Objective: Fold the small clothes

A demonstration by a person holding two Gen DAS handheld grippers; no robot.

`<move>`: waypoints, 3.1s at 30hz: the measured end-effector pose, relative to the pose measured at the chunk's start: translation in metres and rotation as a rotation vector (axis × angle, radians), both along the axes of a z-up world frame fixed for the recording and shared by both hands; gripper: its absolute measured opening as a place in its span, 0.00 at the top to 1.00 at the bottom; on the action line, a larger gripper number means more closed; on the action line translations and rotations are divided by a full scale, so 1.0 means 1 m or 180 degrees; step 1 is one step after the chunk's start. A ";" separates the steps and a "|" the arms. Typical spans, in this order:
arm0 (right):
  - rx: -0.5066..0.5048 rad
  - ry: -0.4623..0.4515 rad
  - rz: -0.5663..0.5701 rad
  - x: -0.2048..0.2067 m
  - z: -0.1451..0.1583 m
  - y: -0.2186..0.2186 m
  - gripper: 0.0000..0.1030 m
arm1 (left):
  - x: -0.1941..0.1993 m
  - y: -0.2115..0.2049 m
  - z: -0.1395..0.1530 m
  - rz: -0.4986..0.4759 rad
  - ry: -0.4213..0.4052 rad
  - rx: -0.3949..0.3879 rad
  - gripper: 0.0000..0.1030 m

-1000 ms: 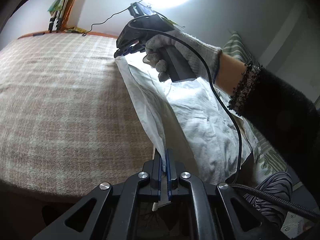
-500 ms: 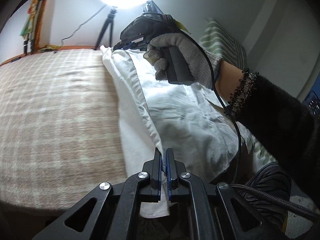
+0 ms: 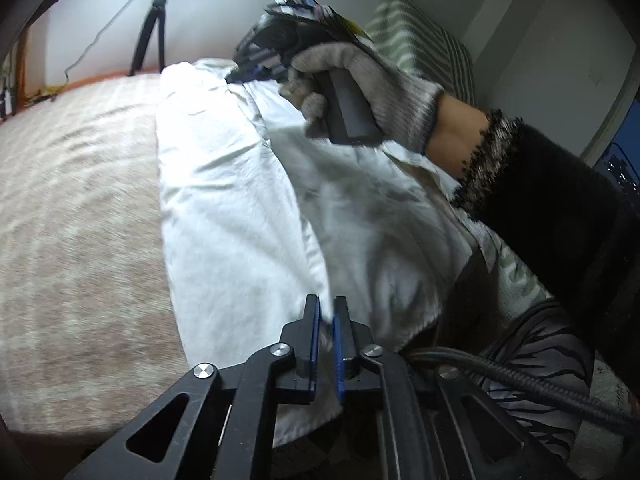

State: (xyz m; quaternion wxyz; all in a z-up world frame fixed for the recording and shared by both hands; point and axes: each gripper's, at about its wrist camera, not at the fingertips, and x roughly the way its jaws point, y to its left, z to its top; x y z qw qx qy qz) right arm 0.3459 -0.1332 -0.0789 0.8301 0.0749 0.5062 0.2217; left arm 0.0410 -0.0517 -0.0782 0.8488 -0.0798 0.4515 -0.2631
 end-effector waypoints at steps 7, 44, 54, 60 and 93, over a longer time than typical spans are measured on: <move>-0.0164 0.0069 -0.0016 0.003 -0.009 -0.010 0.91 | -0.018 -0.004 0.005 -0.0144 -0.0094 0.0235 0.84; -0.0256 -0.0210 -0.1181 -0.120 0.028 -0.314 0.63 | 0.045 -0.045 0.039 -0.0449 -0.0698 0.0605 0.61; -0.0236 0.0034 -0.1200 -0.114 -0.005 -0.357 0.61 | 0.065 -0.073 0.017 -0.0575 -0.0445 0.0529 0.61; -0.0497 0.0094 -0.1035 -0.124 -0.017 -0.353 0.63 | 0.062 -0.089 0.013 -0.0695 -0.0462 0.0582 0.61; -0.0339 -0.0339 -0.0018 -0.126 0.052 -0.185 0.86 | 0.051 -0.042 0.025 -0.0431 -0.0511 0.0501 0.62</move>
